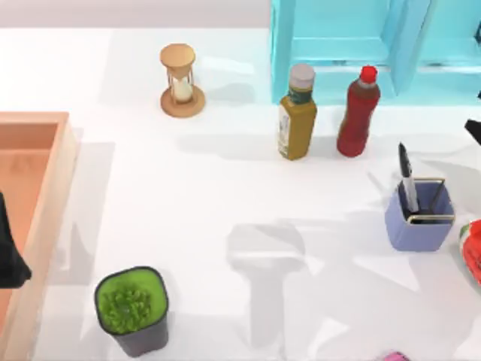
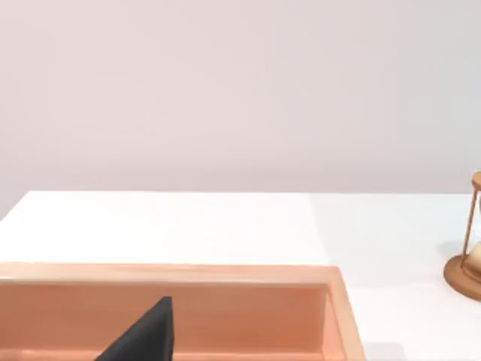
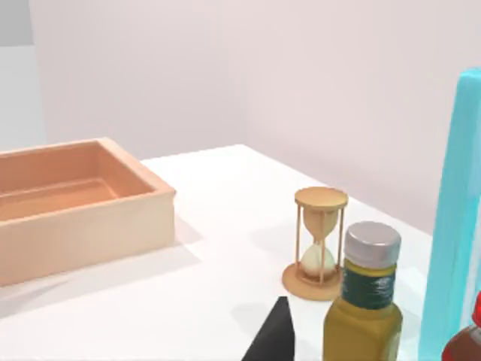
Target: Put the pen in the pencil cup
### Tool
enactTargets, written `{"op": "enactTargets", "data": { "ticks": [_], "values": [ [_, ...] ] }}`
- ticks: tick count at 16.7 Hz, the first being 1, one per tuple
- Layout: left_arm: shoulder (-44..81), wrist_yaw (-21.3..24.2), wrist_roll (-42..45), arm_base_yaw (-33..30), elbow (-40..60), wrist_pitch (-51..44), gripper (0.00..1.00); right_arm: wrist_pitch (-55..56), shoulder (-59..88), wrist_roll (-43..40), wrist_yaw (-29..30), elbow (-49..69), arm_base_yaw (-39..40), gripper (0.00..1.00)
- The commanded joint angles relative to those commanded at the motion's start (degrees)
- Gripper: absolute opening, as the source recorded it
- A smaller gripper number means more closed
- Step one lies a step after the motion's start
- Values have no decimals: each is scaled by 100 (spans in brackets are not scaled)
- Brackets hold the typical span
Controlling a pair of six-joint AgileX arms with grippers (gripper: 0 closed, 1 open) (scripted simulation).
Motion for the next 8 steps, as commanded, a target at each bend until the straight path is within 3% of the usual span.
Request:
{"op": "enactTargets", "data": {
  "ticks": [2, 8],
  "values": [
    [0, 0, 0, 0, 0, 0, 100, 0, 0, 0, 0, 0, 0, 98],
    [0, 0, 0, 0, 0, 0, 100, 0, 0, 0, 0, 0, 0, 100]
  ]
}}
